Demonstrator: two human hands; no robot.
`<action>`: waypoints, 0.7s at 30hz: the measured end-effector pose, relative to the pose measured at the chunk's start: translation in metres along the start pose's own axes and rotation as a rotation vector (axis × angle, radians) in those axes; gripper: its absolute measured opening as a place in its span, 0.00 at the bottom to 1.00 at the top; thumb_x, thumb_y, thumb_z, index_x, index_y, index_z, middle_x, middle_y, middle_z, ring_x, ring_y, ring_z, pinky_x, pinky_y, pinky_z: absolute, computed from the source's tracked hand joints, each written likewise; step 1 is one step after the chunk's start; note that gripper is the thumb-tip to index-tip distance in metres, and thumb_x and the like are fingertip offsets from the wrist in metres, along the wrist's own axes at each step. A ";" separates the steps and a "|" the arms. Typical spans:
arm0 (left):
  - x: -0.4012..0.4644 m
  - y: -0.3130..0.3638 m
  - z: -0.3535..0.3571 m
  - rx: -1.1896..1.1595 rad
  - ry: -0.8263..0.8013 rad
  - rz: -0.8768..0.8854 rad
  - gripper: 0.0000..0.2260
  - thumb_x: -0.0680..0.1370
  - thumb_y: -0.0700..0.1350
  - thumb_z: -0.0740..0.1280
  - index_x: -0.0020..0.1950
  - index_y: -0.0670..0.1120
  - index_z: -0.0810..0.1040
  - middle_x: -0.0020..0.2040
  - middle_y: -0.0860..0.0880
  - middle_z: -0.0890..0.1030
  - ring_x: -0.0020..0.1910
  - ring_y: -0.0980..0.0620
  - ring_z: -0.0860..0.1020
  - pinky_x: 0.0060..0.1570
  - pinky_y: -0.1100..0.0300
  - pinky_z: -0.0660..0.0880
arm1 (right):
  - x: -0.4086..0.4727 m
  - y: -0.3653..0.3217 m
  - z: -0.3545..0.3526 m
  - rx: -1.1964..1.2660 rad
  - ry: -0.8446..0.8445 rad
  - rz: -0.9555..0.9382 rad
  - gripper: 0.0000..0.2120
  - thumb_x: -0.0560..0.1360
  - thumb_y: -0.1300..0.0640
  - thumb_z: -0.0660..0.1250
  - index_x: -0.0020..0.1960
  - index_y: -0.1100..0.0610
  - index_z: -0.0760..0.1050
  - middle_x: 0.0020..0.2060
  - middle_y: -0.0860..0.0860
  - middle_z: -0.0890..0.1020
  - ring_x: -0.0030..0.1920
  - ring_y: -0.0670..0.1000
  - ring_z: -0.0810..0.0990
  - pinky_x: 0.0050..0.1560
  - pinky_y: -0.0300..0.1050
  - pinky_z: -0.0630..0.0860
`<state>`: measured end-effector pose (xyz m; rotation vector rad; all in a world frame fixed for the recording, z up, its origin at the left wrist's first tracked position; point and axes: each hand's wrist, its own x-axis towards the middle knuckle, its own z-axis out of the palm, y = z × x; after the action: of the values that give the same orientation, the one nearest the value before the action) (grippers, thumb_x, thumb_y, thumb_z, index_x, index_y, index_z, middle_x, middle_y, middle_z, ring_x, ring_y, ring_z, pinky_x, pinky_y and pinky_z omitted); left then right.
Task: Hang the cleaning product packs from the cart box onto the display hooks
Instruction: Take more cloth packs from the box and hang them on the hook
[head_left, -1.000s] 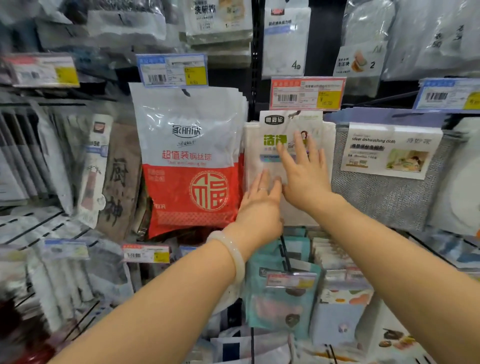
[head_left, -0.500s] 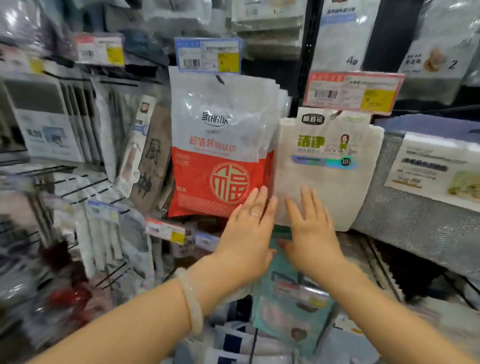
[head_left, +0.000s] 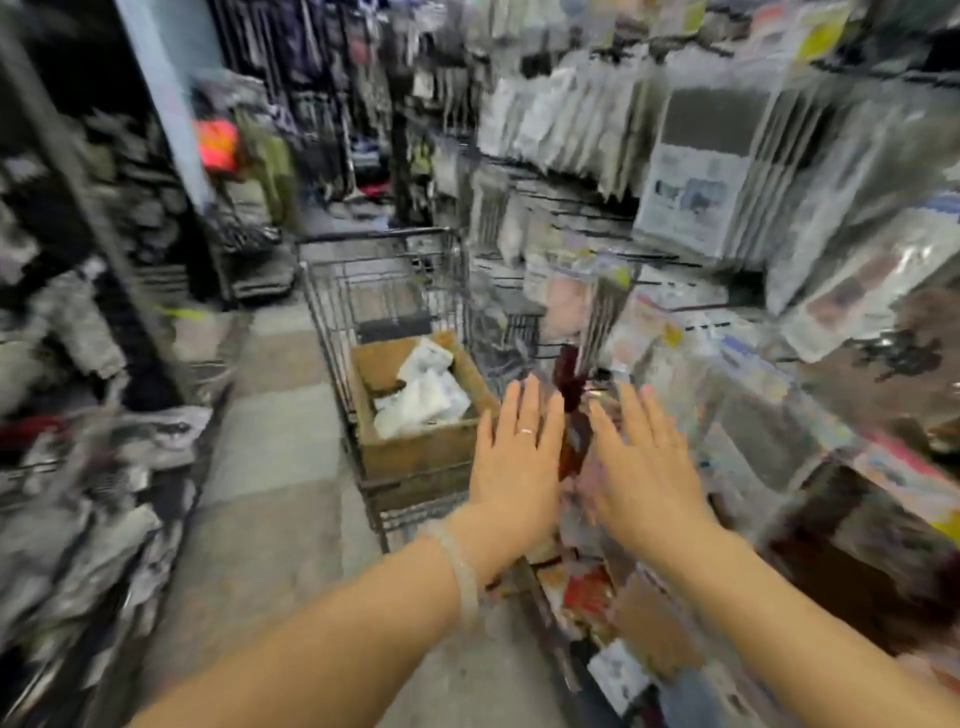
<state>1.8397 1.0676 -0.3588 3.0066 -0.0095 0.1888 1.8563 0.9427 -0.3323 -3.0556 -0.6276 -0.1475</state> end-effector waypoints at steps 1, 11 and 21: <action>0.004 -0.025 0.001 0.008 0.000 -0.052 0.38 0.80 0.49 0.61 0.77 0.45 0.35 0.77 0.43 0.33 0.76 0.42 0.34 0.74 0.45 0.40 | 0.021 -0.021 0.010 0.012 -0.014 -0.052 0.37 0.78 0.51 0.60 0.77 0.53 0.40 0.76 0.58 0.35 0.76 0.58 0.35 0.75 0.54 0.44; 0.082 -0.245 0.047 0.001 -0.124 -0.318 0.39 0.77 0.46 0.64 0.78 0.45 0.40 0.78 0.42 0.37 0.77 0.42 0.38 0.75 0.45 0.45 | 0.219 -0.163 0.117 0.170 -0.253 -0.207 0.35 0.76 0.49 0.65 0.76 0.56 0.51 0.77 0.58 0.44 0.77 0.59 0.41 0.75 0.54 0.49; 0.210 -0.344 0.143 -0.217 -0.360 -0.411 0.39 0.78 0.50 0.63 0.78 0.46 0.39 0.78 0.42 0.38 0.77 0.43 0.38 0.75 0.46 0.46 | 0.388 -0.181 0.236 0.267 -0.522 -0.082 0.32 0.75 0.49 0.66 0.73 0.58 0.58 0.75 0.58 0.57 0.74 0.60 0.55 0.72 0.52 0.59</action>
<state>2.0704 1.3911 -0.5169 2.7072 0.5098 -0.3683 2.1612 1.2705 -0.5300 -2.8009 -0.7179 0.6935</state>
